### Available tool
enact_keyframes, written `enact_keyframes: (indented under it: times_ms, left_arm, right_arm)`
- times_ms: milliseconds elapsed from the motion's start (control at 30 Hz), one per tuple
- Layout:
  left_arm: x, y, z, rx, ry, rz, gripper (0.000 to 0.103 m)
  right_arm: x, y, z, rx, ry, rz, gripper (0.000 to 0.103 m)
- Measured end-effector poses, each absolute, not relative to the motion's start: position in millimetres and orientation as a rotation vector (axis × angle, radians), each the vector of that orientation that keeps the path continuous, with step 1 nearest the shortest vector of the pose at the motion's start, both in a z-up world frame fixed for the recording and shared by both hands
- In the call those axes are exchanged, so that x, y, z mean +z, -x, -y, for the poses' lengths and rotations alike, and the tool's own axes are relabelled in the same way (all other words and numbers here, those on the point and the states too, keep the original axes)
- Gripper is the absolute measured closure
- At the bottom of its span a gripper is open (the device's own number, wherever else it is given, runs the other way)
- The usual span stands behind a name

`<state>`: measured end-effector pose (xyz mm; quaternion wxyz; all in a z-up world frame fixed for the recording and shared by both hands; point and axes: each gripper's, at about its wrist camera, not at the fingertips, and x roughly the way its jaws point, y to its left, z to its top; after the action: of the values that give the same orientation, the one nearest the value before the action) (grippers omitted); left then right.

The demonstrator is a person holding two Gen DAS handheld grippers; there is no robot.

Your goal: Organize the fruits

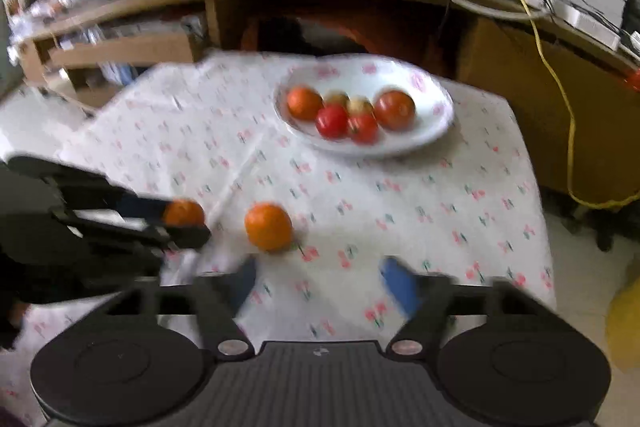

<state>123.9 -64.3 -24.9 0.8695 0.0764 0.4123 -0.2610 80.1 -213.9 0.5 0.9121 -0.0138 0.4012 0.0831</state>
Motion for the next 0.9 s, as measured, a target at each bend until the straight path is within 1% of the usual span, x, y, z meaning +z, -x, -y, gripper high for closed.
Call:
enact_keyframes:
  times_ms: [133, 233, 333, 567, 767, 900]
  left_arm:
    - [-23, -128, 54, -0.521, -0.154, -0.867, 0.068]
    - [-24, -133, 43, -0.496, -0.130, -0.879, 0.068]
    - [-24, -136, 34, -0.472, -0.113, -0.879, 0.068]
    - [-30, -147, 3, -0.403, -0.060, -0.898, 0.068]
    - [-37, -164, -19, -0.369, 0.003, -0.902, 0.068]
    - [-35, -172, -27, -0.359, 0.033, -0.898, 0.068]
  right_arm:
    - [-3, -99, 198, 0.195, 0.086, -0.819, 0.027]
    - [-10, -112, 193, 0.207, 0.093, -0.840, 0.036]
    - [-15, -124, 182, 0.238, 0.119, -0.850, 0.041]
    - [-27, -165, 162, 0.276, 0.141, -0.845, 0.042]
    - [-40, -198, 152, 0.234, 0.061, -0.845, 0.041]
    - [-40, -211, 140, 0.234, 0.073, -0.829, 0.046]
